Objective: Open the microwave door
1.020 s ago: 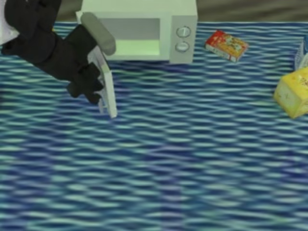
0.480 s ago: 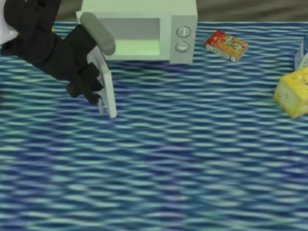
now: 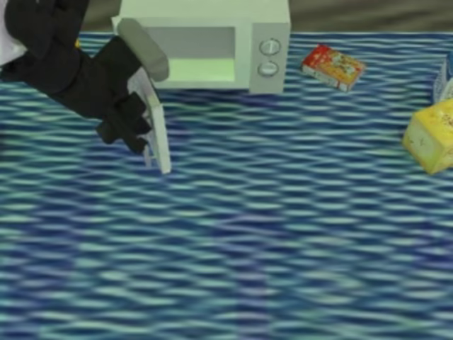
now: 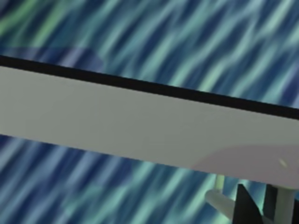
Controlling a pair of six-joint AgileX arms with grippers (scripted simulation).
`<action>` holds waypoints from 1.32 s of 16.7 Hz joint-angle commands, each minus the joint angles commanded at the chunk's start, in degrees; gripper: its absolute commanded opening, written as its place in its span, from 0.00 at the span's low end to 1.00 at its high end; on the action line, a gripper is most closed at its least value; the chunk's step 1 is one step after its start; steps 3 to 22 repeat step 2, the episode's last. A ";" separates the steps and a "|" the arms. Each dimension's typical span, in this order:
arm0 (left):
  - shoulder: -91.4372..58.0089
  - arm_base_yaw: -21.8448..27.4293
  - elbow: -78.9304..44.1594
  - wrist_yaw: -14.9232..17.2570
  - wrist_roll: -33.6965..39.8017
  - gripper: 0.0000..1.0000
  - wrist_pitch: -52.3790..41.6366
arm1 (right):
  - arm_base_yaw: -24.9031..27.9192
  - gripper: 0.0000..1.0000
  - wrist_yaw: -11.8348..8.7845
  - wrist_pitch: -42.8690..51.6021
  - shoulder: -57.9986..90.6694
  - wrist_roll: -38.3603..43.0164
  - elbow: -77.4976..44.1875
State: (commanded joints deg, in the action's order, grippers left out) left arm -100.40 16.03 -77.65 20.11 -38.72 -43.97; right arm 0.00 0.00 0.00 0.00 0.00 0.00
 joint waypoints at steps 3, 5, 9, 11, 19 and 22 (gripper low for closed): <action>0.00 0.00 0.00 0.00 0.00 0.00 0.00 | 0.00 1.00 0.00 0.00 0.00 0.00 0.00; 0.00 0.00 0.00 0.00 0.00 0.00 0.00 | 0.00 1.00 0.00 0.00 0.00 0.00 0.00; 0.00 0.00 0.00 0.00 0.00 0.00 0.00 | 0.00 1.00 0.00 0.00 0.00 0.00 0.00; 0.00 0.00 0.00 0.00 0.00 0.00 0.00 | 0.00 1.00 0.00 0.00 0.00 0.00 0.00; 0.00 0.00 0.00 0.00 0.00 0.00 0.00 | 0.00 1.00 0.00 0.00 0.00 0.00 0.00; 0.00 0.00 0.00 0.00 0.00 0.00 0.00 | 0.00 1.00 0.00 0.00 0.00 0.00 0.00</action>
